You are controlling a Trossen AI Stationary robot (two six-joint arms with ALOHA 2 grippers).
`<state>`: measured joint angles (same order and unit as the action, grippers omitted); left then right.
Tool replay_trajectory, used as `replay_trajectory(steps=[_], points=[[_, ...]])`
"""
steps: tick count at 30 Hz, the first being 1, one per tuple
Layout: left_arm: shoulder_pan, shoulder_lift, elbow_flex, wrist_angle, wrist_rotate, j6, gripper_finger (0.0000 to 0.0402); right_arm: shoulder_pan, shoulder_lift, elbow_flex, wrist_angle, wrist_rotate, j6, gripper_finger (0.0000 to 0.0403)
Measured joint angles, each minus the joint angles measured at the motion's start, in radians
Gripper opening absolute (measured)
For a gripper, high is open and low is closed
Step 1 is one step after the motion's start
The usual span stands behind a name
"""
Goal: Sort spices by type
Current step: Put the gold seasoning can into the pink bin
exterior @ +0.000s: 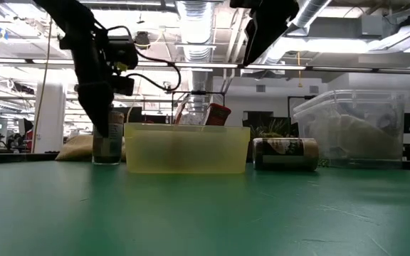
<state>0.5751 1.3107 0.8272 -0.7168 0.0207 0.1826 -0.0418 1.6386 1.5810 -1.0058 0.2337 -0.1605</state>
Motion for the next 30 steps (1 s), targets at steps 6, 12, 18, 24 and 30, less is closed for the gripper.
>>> replay_trajectory(steps=[6, 12, 18, 24, 30], points=[[0.0, 0.017, 0.0, 0.021, 0.003, 0.004, 0.0265, 0.011, 0.0, 0.0, -0.018, 0.0, 0.036, 0.0333], [-0.018, -0.006, -0.001, -0.011, 0.007, -0.003, 0.0265, 0.045, 0.0, 0.0, -0.042, 0.0, 0.081, 0.0333], [-0.078, -0.079, -0.001, -0.102, 0.014, -0.034, 0.0265, 0.085, 0.0, 0.0, -0.042, 0.0, 0.108, 0.0333], [-0.216, -0.161, -0.001, -0.196, 0.076, -0.147, 0.0265, 0.131, 0.001, 0.0, -0.008, 0.0, 0.124, 0.0333], [-0.449, -0.163, -0.001, -0.135, 0.056, -0.308, 0.0265, 0.171, 0.004, 0.001, 0.065, -0.001, 0.163, 0.0333]])
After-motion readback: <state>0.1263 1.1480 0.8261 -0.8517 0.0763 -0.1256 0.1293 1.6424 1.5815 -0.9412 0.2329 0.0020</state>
